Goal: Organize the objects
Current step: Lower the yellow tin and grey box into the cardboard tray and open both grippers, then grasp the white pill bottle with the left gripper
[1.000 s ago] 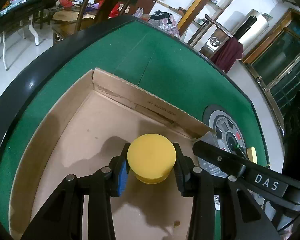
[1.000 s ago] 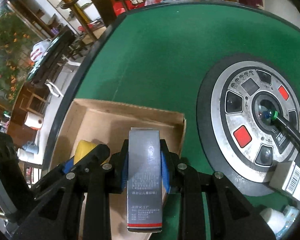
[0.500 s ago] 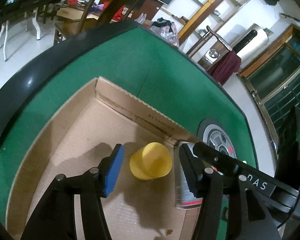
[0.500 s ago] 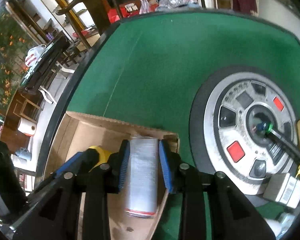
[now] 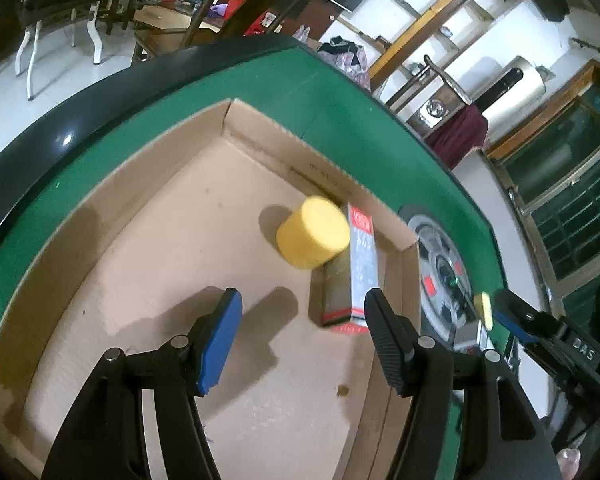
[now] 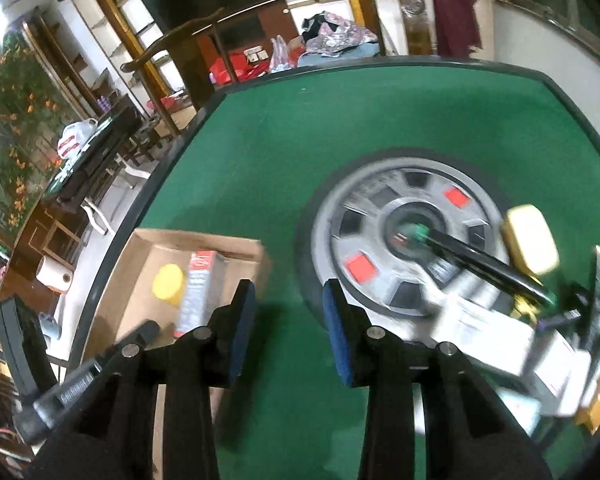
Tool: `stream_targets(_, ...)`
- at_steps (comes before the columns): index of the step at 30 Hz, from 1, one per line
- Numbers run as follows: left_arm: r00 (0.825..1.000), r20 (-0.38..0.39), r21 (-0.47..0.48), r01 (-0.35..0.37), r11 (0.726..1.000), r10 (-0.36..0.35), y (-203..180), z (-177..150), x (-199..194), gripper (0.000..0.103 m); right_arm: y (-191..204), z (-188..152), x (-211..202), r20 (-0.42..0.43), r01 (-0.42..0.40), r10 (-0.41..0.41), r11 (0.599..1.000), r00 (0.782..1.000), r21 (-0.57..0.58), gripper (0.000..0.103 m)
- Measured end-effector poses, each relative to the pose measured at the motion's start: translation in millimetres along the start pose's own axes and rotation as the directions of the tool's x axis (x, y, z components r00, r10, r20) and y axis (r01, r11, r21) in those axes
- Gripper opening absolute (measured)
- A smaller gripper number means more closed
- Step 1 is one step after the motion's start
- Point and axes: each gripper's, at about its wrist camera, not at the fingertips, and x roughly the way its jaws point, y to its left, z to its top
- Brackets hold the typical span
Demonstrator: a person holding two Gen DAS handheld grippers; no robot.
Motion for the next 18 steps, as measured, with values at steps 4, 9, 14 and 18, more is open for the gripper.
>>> stream_targets(4, 0.999, -0.01, 0.011, 0.037, 0.999, -0.037, 1.9, -16.1, -10.4, 0.058, -30.1, -17.1, -25.9, 0.015, -0.005, 0.005, 0.999, 1.0, 0.035, 0.033)
stream_targets(9, 0.997, 0.039, 0.096, 0.061, 0.994, -0.065, -19.3, -19.4, -40.3, 0.058, -84.9, -40.0, -73.2, 0.078, 0.018, -0.025, 0.996, 0.997, 0.085, 0.033)
stream_targets(14, 0.989, 0.083, 0.256, 0.1, 0.962, -0.125, -91.9, -32.3, -62.3, 0.082, -142.8, -50.1, -110.0, 0.162, 0.093, -0.117, 0.985, 0.98, 0.148, 0.048)
stream_targets(18, 0.992, -0.015, 0.351, 0.121, 0.928, -0.123, -142.1, -53.9, -29.8, 0.082, -177.1, -56.9, -116.8, 0.208, 0.096, -0.142, 0.972, 0.968, 0.214, 0.049)
